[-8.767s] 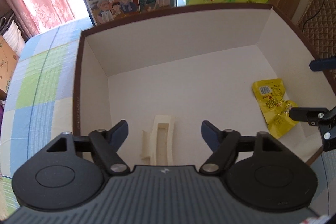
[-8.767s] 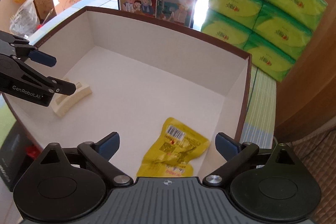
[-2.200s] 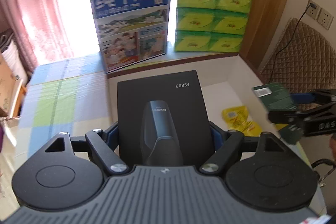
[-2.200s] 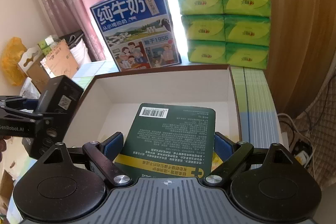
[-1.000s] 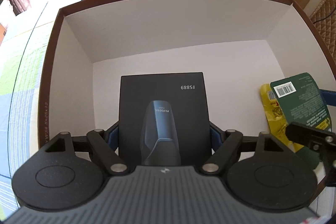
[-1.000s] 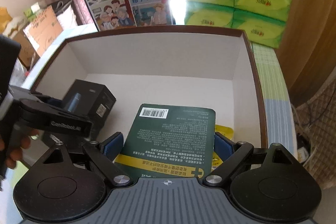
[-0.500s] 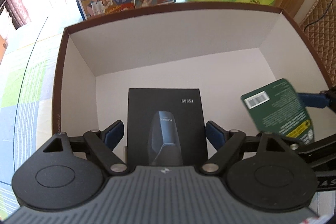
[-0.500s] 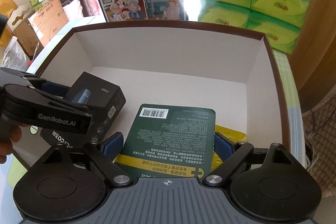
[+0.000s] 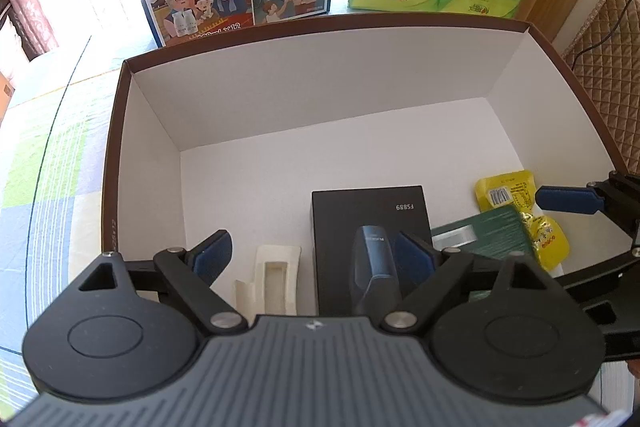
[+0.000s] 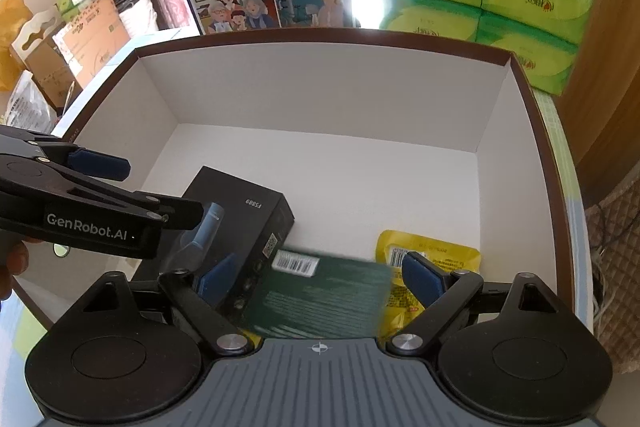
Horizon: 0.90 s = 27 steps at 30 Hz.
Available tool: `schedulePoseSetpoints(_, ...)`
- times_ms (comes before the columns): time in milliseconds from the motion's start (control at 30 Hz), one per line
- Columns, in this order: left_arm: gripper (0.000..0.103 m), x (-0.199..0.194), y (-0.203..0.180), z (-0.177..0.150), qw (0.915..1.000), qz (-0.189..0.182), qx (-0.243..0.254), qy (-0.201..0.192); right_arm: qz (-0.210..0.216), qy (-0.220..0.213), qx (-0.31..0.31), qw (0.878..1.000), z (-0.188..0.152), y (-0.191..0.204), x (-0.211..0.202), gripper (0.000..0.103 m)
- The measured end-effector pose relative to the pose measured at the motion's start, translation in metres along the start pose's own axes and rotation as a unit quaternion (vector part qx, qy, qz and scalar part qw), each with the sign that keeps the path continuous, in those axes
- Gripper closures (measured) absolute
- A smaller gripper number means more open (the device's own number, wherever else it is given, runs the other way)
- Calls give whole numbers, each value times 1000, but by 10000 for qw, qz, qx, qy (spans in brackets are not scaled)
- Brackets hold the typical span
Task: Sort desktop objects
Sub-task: 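Lower the shaver box and green card into the box and open both tools, then withdraw both tools from the box toward the items on the table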
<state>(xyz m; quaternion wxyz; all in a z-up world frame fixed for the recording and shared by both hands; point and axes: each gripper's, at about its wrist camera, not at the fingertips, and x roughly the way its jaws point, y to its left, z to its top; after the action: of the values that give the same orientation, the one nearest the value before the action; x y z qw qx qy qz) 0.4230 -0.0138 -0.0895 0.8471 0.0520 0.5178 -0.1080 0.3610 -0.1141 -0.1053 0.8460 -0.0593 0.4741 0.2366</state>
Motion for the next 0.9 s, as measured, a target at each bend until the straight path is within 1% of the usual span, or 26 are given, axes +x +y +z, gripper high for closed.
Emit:
schedulePoseSetpoints(167,16,-1,-1,-3,10000,-26,32,14,77,41,-64,9999,-2,0,-3,15)
schedulePoseSetpoints(233,16,-1,-1,-4,10000,-32,40,18,81,54,-122,9999,-3,2,-5,13)
schedulePoseSetpoints(300,15,-2,-1,-5,10000,-40,52,17,65,29,-135,9999,-5,3,-7,7)
schedulePoseSetpoints(467,11,-7,-4,-7,9999,-47,93,-22,72,-19,-74,9999,-7,3,-13,2)
schedulePoseSetpoints(567,11,-12,-5,-9,9999,-71,91,-53,69,-86,-70,9999,-8,4,-20,2)
schedulePoseSetpoints(733,11,-28,-8,-12,9997,-132,80,-199,14,-251,-89,9996,-9,8,-37,2)
schedulePoseSetpoints(900,11,-56,-5,-19,9986,-237,44,-480,-15,-541,-56,9985,-15,9,-61,2)
